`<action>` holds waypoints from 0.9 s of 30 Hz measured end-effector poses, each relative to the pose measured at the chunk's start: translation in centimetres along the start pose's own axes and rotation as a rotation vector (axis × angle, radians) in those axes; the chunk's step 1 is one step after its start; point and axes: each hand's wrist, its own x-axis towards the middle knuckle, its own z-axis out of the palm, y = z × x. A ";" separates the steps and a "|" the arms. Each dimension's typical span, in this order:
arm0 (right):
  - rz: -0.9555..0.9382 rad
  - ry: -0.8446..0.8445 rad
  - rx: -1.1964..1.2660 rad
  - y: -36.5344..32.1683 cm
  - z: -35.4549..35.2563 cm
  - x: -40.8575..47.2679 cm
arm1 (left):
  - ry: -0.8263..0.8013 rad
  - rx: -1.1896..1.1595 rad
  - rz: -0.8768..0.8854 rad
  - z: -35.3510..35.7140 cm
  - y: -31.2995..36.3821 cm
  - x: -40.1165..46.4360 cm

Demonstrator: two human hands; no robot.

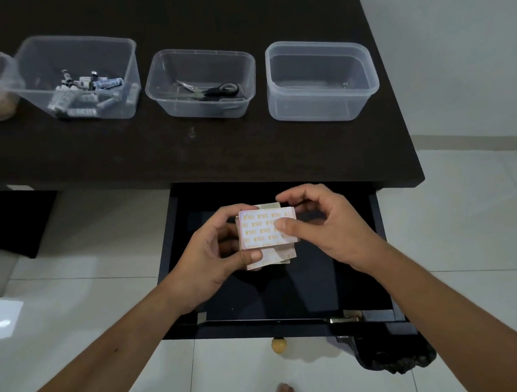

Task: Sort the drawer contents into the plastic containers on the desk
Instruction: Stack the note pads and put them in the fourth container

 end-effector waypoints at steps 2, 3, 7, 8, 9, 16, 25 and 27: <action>0.101 -0.017 0.032 -0.3 -0.4 0.2 | -0.002 -0.019 0.001 0.2 0.7 0.1; 0.149 -0.044 0.084 -0.5 -0.7 0.2 | -0.005 -0.027 0.004 0.3 1.0 0.2; 0.188 -0.113 0.213 -2.0 -2.4 -0.1 | -0.058 -0.070 -0.004 0.7 2.4 0.4; 0.171 -0.118 0.223 -2.4 -2.8 -0.3 | -0.070 -0.096 -0.025 0.9 2.7 0.4; 0.157 -0.115 0.223 -2.7 -3.3 -0.4 | -0.068 -0.117 -0.045 1.1 3.1 0.5; 0.082 -0.022 0.240 -5.6 -6.5 0.3 | 0.079 -0.132 -0.068 3.6 8.1 2.6; -0.025 0.122 0.213 -10.6 -11.3 4.2 | 0.029 -0.122 0.019 3.8 16.2 8.4; -0.028 0.156 0.191 -11.5 -12.0 5.9 | 0.033 -0.086 0.031 3.2 17.6 10.1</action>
